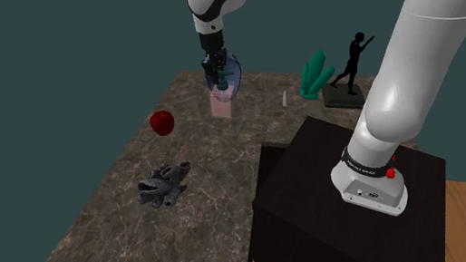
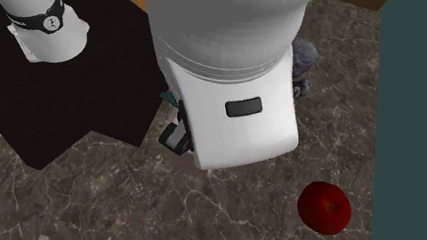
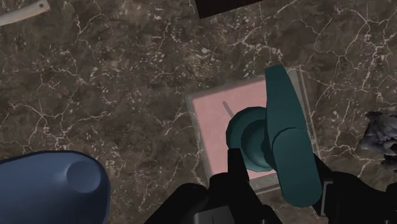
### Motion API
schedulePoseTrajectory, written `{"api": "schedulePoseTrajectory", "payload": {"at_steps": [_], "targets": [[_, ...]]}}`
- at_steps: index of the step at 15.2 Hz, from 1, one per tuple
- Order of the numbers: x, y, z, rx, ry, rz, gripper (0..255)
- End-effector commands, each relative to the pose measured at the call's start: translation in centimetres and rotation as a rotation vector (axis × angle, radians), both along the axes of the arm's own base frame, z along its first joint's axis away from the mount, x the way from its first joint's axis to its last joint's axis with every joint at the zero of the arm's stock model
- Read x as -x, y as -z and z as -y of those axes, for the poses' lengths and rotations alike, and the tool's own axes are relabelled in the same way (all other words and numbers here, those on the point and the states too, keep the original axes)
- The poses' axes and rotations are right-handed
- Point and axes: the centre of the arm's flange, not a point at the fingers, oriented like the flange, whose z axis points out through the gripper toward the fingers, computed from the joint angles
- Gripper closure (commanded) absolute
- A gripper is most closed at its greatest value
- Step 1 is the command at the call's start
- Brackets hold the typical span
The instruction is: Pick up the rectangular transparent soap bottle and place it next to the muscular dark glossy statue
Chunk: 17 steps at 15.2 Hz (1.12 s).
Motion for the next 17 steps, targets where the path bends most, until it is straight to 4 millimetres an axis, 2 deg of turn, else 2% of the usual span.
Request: {"api": "schedulePoseTrajectory", "payload": {"at_steps": [1,17], "targets": [[0.0,-1.0,0.0,0.0,0.0,0.0,255],[0.0,-9.4,0.0,0.0,0.0,0.0,255]]}}
